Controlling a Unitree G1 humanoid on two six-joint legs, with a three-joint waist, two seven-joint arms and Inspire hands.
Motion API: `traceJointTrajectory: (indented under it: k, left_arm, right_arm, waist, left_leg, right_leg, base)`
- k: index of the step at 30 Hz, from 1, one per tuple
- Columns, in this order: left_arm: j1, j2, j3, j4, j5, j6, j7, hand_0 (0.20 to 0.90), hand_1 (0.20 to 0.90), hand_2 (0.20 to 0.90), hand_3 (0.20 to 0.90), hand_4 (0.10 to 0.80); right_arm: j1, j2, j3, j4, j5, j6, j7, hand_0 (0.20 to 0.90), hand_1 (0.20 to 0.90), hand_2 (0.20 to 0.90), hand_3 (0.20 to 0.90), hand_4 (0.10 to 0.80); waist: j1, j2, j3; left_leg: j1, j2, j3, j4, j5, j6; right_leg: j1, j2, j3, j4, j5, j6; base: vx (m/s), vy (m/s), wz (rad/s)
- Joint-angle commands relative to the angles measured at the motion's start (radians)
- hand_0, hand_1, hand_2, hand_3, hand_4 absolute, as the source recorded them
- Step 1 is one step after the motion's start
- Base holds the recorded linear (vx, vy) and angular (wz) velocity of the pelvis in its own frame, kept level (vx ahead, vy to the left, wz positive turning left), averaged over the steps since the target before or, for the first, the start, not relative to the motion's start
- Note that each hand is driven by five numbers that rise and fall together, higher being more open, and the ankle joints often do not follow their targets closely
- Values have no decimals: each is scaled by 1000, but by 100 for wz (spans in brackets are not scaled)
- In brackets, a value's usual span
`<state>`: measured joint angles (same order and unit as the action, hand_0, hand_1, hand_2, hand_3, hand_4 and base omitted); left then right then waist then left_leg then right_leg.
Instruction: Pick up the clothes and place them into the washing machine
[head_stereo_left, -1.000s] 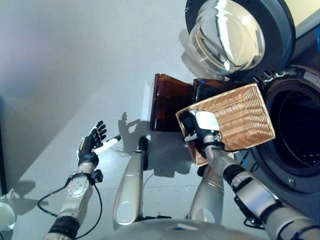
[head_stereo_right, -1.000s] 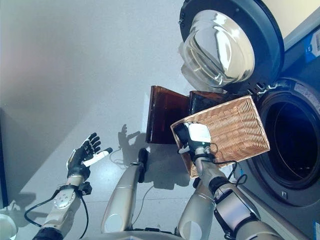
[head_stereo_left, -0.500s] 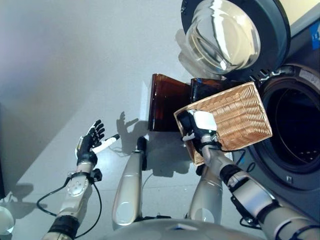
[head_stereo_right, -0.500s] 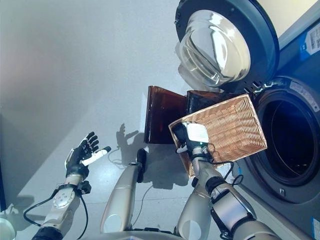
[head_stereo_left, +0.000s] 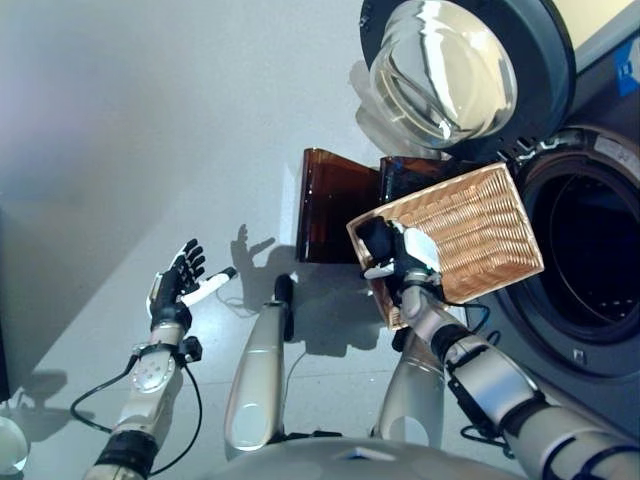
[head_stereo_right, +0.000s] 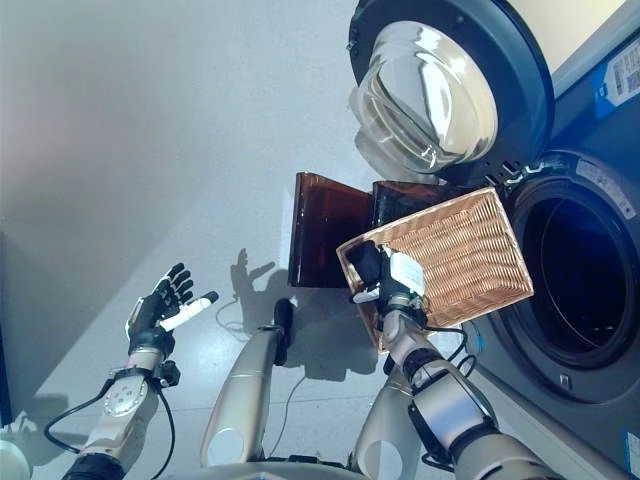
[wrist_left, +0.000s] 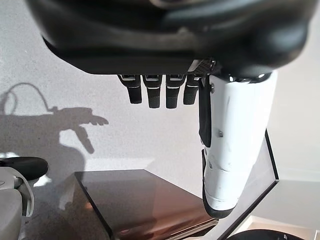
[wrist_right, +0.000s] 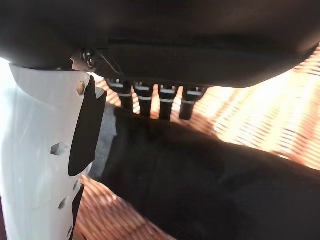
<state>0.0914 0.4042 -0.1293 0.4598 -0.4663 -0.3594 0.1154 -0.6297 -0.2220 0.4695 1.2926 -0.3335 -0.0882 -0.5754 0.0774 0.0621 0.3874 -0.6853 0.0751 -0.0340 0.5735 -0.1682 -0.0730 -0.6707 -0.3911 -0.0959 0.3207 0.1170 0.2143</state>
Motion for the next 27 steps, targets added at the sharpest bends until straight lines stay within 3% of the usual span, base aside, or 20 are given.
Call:
traceJointTrajectory:
  k: [1, 7, 8, 10, 27]
  left_arm:
    - [67, 82, 69, -112, -14, -81, 9, 900, 900, 900, 900, 800]
    - [71, 96, 75, -130, -16, -75, -1, 900, 900, 900, 900, 800]
    - [71, 96, 75, -130, -16, -75, -1, 900, 900, 900, 900, 800]
    - [71, 94, 75, -128, -12, -73, -4, 900, 900, 900, 900, 800]
    - [73, 96, 82, -122, -9, -66, -7, 900, 900, 900, 900, 800]
  right_arm:
    - [-34, -51, -16, 42, 22, 43, -17, 900, 900, 900, 900, 800]
    - [-54, -62, -10, 53, 10, 52, 2, 900, 900, 900, 900, 800]
    - [-54, -62, -10, 53, 10, 52, 2, 760, 760, 760, 760, 700]
    - [-53, -66, -8, 54, 5, 53, 8, 200, 200, 200, 200, 300]
    - [-58, -70, -6, 68, -22, 72, 18, 200, 200, 200, 200, 300]
  waist:
    - [37, 23, -17]
    - [41, 24, -20]
    - [41, 24, -20]
    - [42, 25, -21]
    - [46, 27, -22]
  left_leg:
    - [-14, 31, -55, -132, 142, -89]
    - [-28, 28, -55, -115, 136, -85]
    - [-28, 28, -55, -115, 136, -85]
    - [-31, 28, -54, -112, 136, -84]
    - [-46, 25, -59, -100, 135, -83]
  right_leg:
    - [1, -48, 68, 108, -16, 28]
    - [-12, -49, 75, 122, -20, 26]
    - [-12, -49, 75, 122, -20, 26]
    - [-16, -50, 75, 128, -21, 27]
    - [-26, -51, 78, 140, -25, 25]
  base:
    - [0, 0, 0]
    - [0, 0, 0]
    - [0, 0, 0]
    - [0, 0, 0]
    - [0, -1, 1]
